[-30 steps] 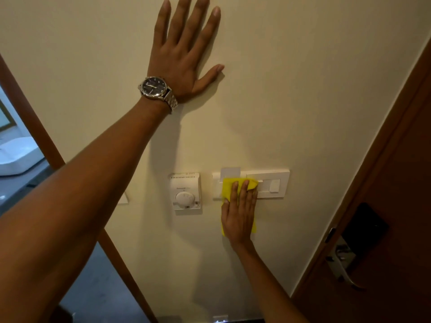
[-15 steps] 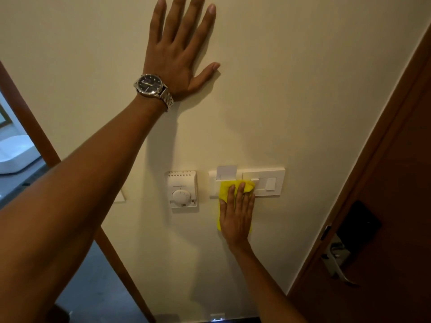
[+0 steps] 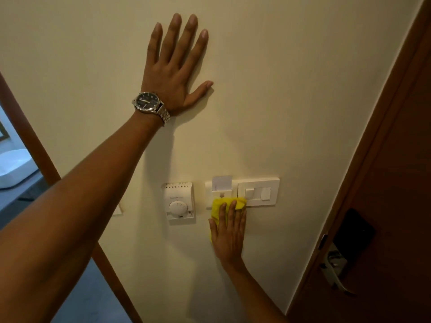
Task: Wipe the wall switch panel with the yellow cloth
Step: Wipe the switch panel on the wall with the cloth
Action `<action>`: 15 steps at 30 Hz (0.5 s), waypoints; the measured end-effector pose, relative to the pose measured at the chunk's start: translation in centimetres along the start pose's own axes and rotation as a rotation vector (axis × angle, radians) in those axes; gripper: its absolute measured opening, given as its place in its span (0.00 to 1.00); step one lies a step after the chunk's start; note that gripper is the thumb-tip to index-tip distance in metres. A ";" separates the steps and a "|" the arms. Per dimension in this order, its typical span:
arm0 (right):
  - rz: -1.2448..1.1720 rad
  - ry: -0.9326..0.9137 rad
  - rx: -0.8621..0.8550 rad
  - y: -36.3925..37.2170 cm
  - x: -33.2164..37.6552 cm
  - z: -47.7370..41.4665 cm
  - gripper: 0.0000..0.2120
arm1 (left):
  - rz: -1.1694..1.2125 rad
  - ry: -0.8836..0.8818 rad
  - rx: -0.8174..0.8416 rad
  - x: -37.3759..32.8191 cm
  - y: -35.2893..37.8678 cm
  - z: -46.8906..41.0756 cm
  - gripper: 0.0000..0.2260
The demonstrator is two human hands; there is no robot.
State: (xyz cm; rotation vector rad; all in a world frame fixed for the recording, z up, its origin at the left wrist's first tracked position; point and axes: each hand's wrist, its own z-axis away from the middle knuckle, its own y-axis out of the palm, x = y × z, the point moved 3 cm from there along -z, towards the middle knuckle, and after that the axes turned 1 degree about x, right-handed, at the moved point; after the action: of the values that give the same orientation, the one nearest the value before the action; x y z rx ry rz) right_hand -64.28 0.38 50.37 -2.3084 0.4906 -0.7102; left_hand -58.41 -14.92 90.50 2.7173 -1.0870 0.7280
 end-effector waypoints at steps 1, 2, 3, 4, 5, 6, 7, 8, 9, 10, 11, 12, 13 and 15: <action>-0.016 0.027 0.005 -0.2 0.5 -0.3 0.32 | -0.006 0.002 -0.007 0.0 0.0 0.0 0.37; -0.041 0.050 -0.003 -0.4 1.2 -0.9 0.32 | -0.010 0.001 -0.012 0.0 0.0 0.1 0.37; -0.065 0.062 -0.014 -0.6 1.9 -1.5 0.33 | -0.012 -0.002 -0.015 0.1 0.2 0.2 0.37; -0.073 0.068 -0.014 -0.6 2.4 -1.8 0.33 | -0.014 -0.002 -0.013 0.1 0.3 0.3 0.37; -0.070 0.072 -0.021 -0.5 2.8 -1.8 0.33 | -0.016 0.001 -0.011 0.2 0.5 0.3 0.37; -0.071 0.070 -0.028 -0.4 2.8 -1.7 0.33 | -0.016 0.000 -0.013 0.2 0.6 0.2 0.37; -0.071 0.061 -0.027 -0.1 2.6 -1.1 0.33 | -0.014 -0.001 -0.016 0.1 0.5 0.1 0.37; -0.061 0.043 -0.002 0.2 2.3 -0.4 0.33 | -0.011 -0.002 -0.011 0.0 0.4 0.0 0.37; -0.036 0.012 0.026 0.5 1.9 0.4 0.32 | -0.009 -0.005 -0.002 0.1 0.2 0.0 0.37; -0.005 -0.014 0.046 0.9 1.5 1.0 0.32 | -0.003 -0.006 0.007 0.1 0.1 0.0 0.37; 0.016 -0.024 0.059 1.1 1.3 1.3 0.31 | -0.002 -0.004 0.010 0.2 0.1 0.0 0.37; 0.019 -0.012 0.062 1.2 1.4 1.2 0.32 | -0.006 -0.004 0.015 0.2 0.0 0.0 0.37; 0.005 0.015 0.041 1.2 1.8 1.0 0.32 | -0.007 -0.007 0.021 0.2 -0.1 -0.1 0.37; -0.057 0.053 -0.017 1.3 2.7 0.7 0.34 | 0.004 -0.009 0.019 0.2 -0.1 0.1 0.37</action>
State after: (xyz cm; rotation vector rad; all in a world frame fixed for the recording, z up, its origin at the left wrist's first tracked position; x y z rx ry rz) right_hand -61.98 -1.60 49.98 -2.3323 0.4581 -0.8000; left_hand -58.21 -14.96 90.54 2.7373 -1.0934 0.7316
